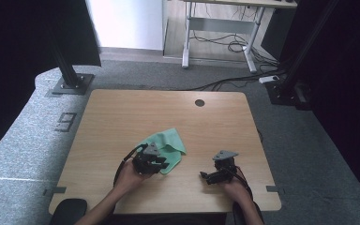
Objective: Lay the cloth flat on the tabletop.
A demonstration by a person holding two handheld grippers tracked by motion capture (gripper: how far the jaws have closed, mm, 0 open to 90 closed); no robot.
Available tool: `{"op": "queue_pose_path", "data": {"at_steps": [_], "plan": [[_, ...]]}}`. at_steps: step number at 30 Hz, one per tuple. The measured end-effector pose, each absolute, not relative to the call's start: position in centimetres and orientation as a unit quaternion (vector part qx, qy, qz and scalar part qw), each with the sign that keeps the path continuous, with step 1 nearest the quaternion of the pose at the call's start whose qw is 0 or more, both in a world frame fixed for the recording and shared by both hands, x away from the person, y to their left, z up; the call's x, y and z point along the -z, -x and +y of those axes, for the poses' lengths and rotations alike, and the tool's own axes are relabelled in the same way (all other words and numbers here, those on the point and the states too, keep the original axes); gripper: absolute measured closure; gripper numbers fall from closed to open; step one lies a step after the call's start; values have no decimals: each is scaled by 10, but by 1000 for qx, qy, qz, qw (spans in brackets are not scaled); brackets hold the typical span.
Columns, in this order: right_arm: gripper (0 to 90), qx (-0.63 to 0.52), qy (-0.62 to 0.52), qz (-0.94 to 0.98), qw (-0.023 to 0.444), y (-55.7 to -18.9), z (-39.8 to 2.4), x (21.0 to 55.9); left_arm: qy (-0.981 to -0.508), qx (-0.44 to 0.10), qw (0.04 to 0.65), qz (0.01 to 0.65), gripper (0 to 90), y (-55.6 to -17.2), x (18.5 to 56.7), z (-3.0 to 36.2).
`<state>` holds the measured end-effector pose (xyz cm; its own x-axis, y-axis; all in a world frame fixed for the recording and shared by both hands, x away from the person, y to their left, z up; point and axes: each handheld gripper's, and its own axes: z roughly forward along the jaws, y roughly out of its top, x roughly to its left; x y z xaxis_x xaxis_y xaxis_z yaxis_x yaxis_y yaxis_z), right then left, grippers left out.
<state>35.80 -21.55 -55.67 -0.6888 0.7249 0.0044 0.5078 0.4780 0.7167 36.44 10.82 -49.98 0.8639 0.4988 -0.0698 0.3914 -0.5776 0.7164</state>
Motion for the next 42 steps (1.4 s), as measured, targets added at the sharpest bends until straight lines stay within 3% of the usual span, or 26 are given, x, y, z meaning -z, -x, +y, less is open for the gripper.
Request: {"op": "queue_pose_path", "data": {"at_steps": [20,42], "plan": [[0,-358,-365,846,151,-358,-216,557,-885,-101,379,252,661,-417,473,92],[0,-358,-365,846,151,-358,-216,557,-909,-112,322,240,616,-444,522,83]]}}
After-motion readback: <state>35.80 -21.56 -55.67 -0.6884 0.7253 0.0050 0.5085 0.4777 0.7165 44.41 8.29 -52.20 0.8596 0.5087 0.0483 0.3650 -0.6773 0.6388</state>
